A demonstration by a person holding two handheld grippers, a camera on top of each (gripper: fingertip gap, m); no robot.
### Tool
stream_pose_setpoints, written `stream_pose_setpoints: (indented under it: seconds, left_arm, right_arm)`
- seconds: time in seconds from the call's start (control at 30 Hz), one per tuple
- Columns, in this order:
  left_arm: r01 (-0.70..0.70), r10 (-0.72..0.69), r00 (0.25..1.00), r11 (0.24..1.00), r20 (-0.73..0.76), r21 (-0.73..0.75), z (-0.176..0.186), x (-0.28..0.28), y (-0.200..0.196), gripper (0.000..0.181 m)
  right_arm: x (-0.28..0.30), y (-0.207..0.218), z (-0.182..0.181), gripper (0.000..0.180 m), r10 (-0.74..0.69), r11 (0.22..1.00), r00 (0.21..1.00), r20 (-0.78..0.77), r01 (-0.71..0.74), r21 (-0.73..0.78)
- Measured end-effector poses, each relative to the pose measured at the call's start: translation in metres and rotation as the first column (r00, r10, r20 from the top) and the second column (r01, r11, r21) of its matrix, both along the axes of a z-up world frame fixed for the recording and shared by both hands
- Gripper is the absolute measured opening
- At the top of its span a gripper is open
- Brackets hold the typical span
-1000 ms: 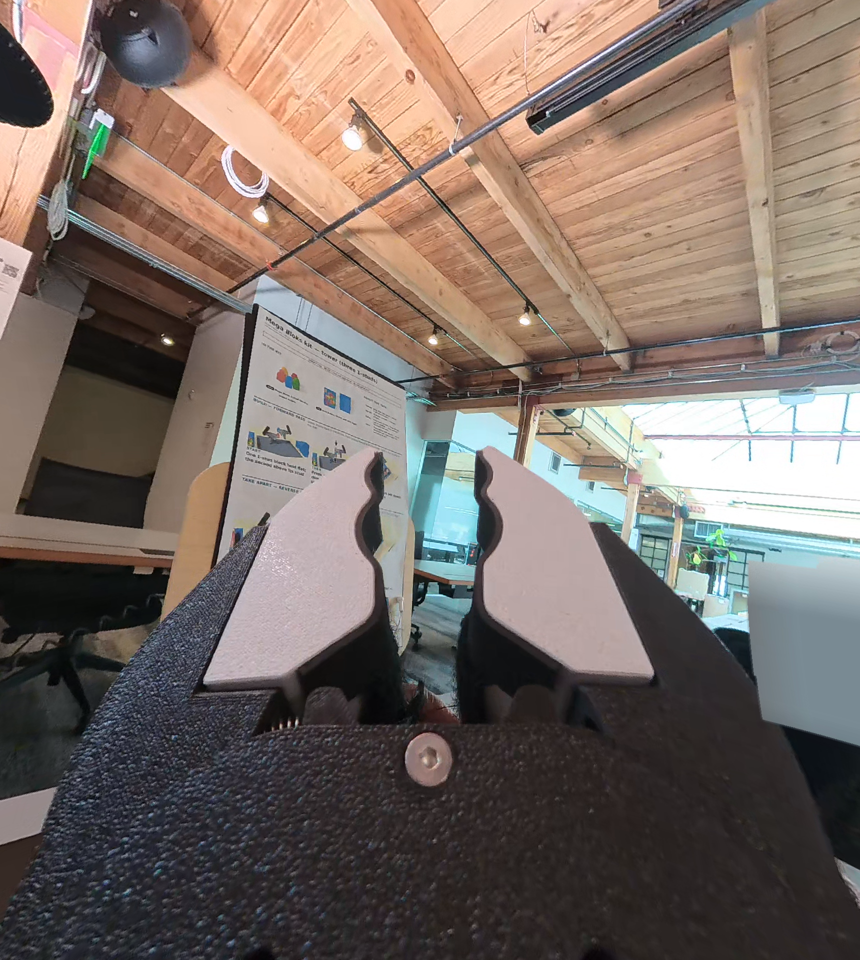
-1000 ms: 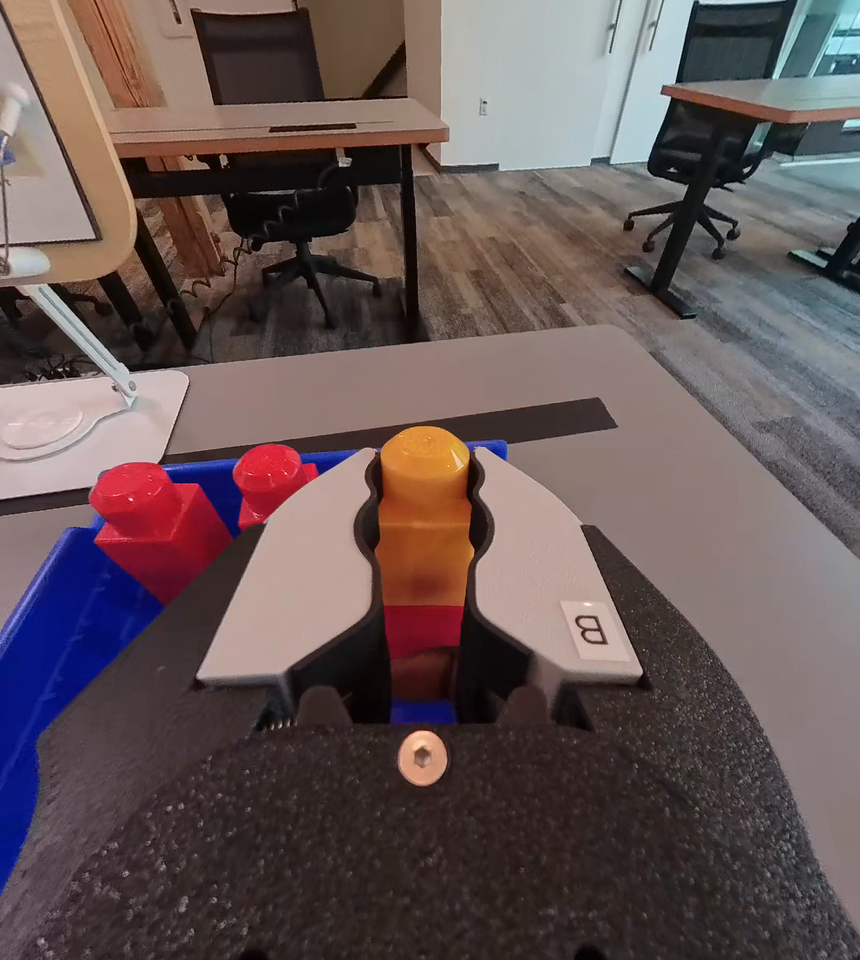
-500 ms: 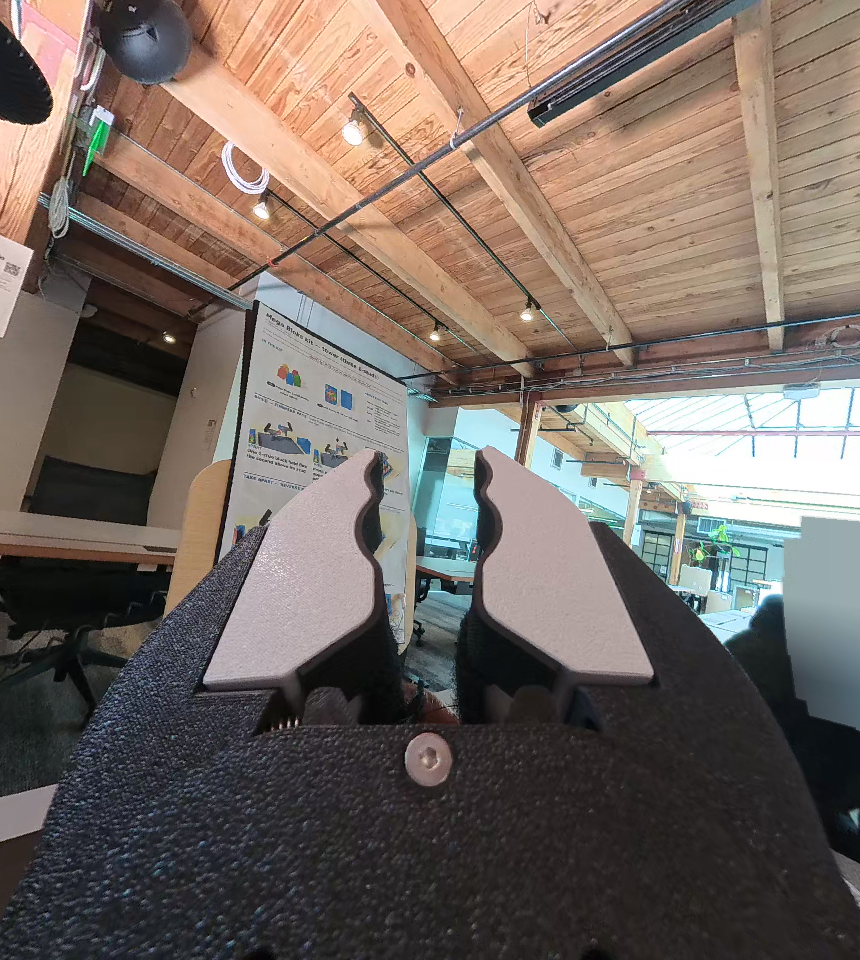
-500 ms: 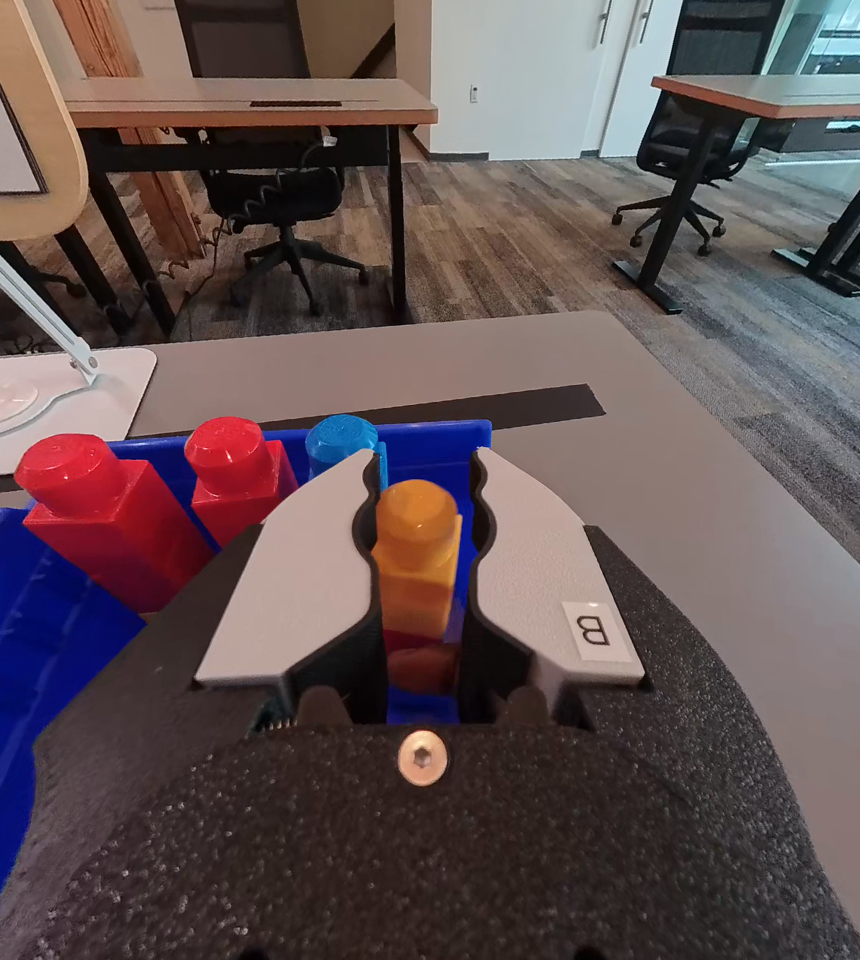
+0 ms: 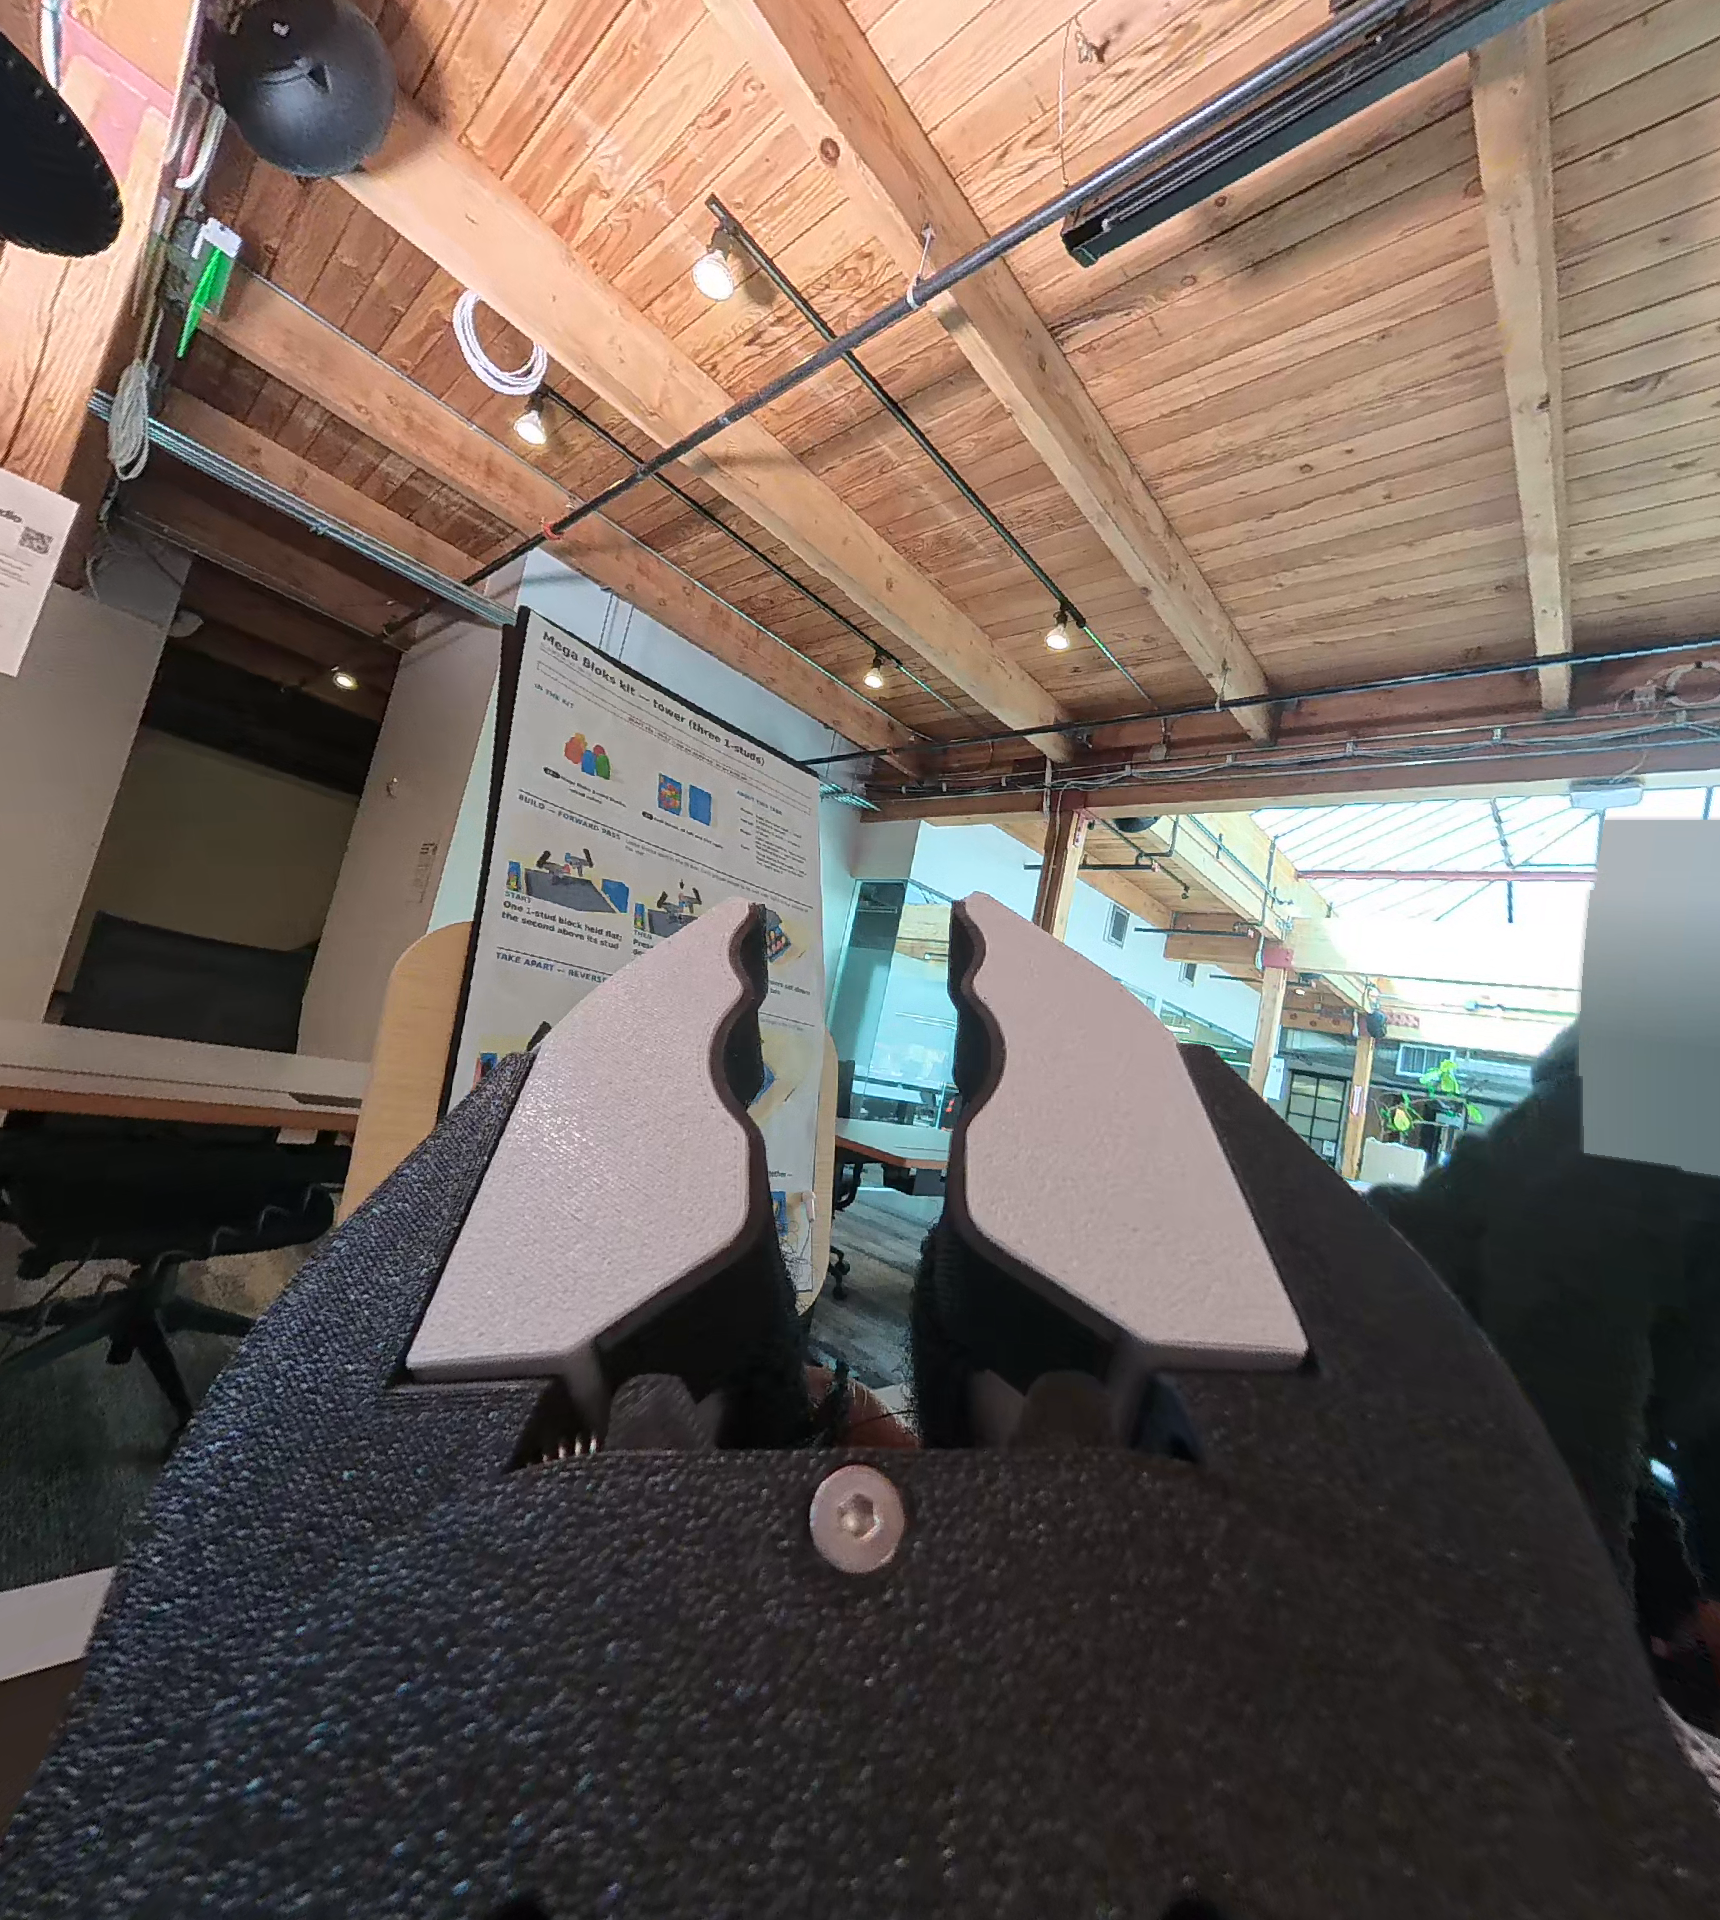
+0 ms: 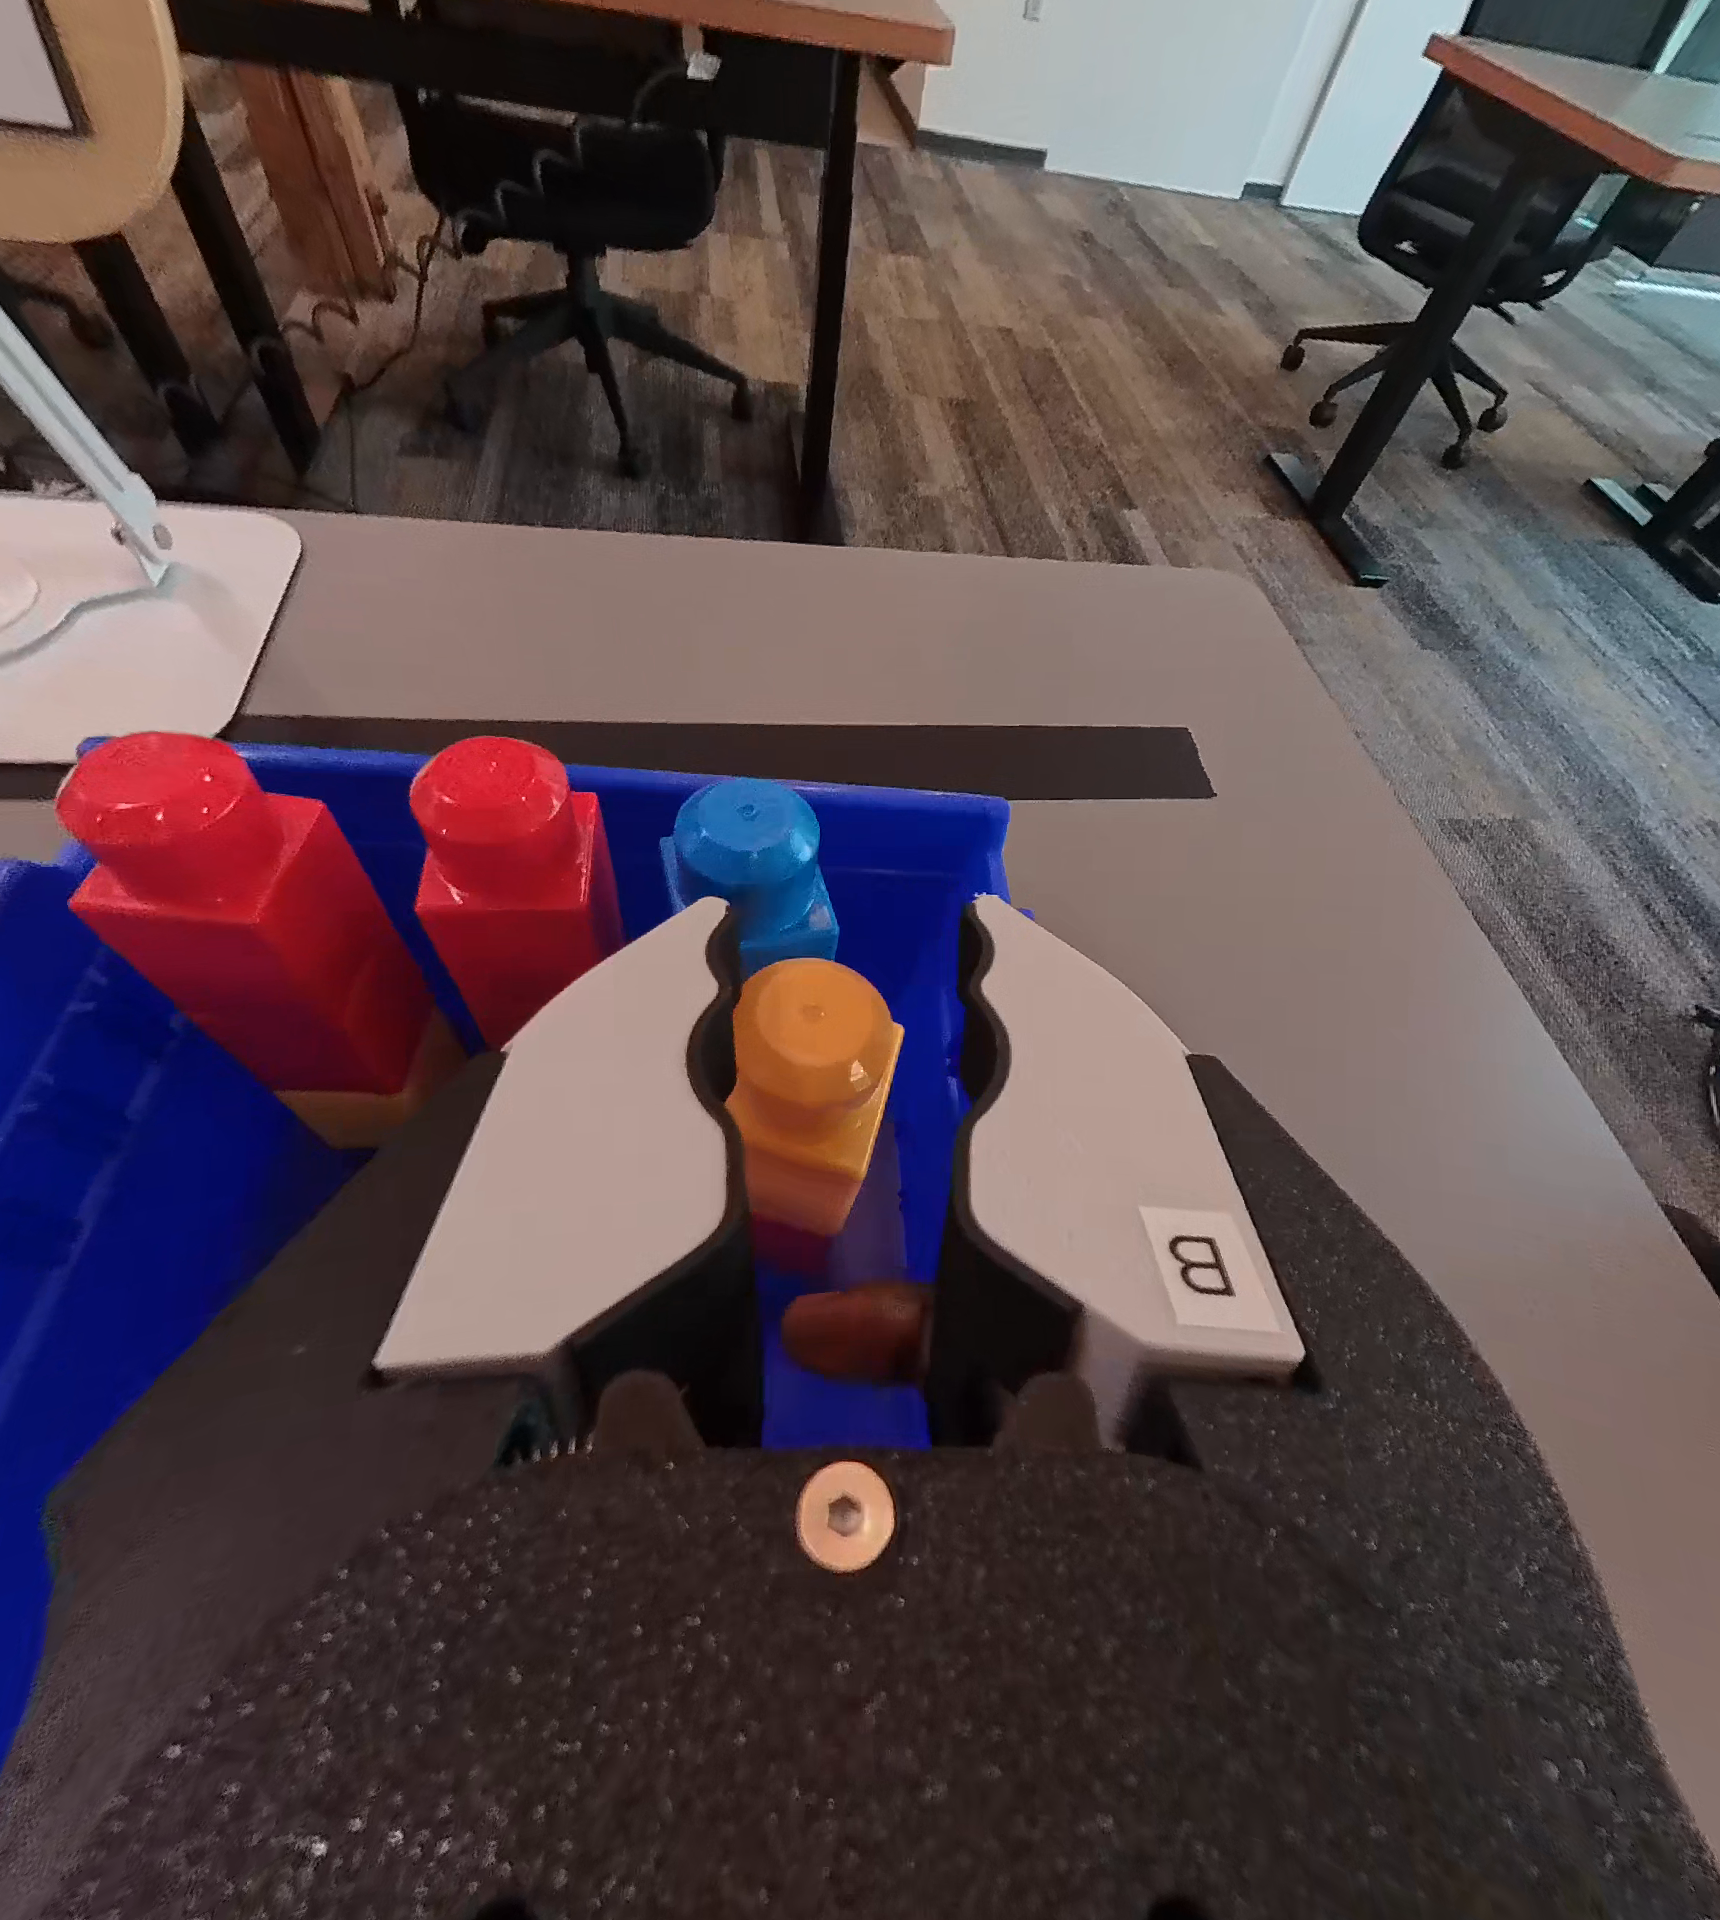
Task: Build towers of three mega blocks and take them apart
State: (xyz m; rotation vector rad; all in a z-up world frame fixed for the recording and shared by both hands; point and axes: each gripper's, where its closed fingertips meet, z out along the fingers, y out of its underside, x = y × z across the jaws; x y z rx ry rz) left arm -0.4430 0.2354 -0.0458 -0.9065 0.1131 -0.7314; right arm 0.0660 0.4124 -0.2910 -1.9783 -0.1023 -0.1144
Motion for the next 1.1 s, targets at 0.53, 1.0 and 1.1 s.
stream_pose_setpoints:
  seconds: [0.53, 1.0, 1.1]
  left_arm:
    - [-0.003, 0.003, 1.0, 1.0, 0.005, 0.002, 0.0, -0.003, 0.0, 0.033]
    - [-0.002, 0.002, 1.0, 1.0, 0.013, 0.002, 0.0, -0.006, -0.002, 0.033]
    - [-0.002, 0.002, 1.0, 1.0, 0.005, -0.003, -0.001, -0.005, -0.002, 0.033]
  right_arm:
    - [-0.019, -0.027, -0.006, 0.063, 0.137, 0.962, 0.989, -0.056, -0.146, -0.231]
    - [0.005, -0.024, -0.03, 0.035, 0.064, 0.959, 0.998, 0.007, -0.06, -0.277]
    - [0.006, -0.024, -0.03, 0.038, 0.057, 0.959, 0.998, 0.006, -0.053, -0.279]
